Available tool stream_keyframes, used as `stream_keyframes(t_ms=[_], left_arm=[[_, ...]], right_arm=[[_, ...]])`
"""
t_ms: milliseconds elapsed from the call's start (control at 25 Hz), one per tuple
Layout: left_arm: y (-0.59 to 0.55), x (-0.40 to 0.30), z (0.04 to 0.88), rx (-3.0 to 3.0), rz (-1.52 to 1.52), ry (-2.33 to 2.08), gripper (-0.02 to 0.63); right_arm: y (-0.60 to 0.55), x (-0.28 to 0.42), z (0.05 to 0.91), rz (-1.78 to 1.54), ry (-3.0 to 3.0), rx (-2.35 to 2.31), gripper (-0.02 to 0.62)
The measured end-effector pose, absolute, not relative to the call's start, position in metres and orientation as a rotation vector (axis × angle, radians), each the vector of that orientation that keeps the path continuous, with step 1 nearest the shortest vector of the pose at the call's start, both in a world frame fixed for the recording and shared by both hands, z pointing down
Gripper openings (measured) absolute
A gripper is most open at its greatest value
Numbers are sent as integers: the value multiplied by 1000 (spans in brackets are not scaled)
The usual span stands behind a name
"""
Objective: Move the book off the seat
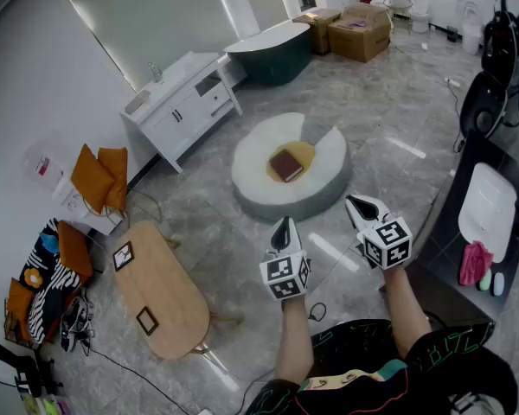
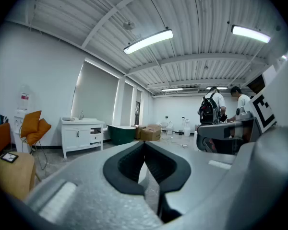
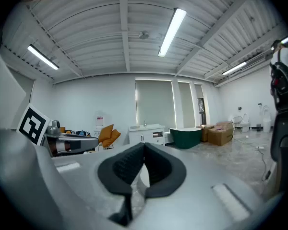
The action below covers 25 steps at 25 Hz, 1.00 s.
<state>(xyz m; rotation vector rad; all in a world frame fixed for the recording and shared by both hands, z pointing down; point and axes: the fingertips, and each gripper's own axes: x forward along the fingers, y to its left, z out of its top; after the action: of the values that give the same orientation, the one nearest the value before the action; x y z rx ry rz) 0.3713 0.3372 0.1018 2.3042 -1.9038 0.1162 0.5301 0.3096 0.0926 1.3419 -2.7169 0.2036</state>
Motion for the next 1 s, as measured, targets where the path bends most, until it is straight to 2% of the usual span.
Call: stream_keyframes(t_ms=[520,1000], left_arm=[[331,370,94,2302,105,-1920,11],[319,308,131,2150,116,-1964,11]], right_arm=[[295,535,83,203,-2718,1378,3],[267,486,122,286,-2686,1287,3]])
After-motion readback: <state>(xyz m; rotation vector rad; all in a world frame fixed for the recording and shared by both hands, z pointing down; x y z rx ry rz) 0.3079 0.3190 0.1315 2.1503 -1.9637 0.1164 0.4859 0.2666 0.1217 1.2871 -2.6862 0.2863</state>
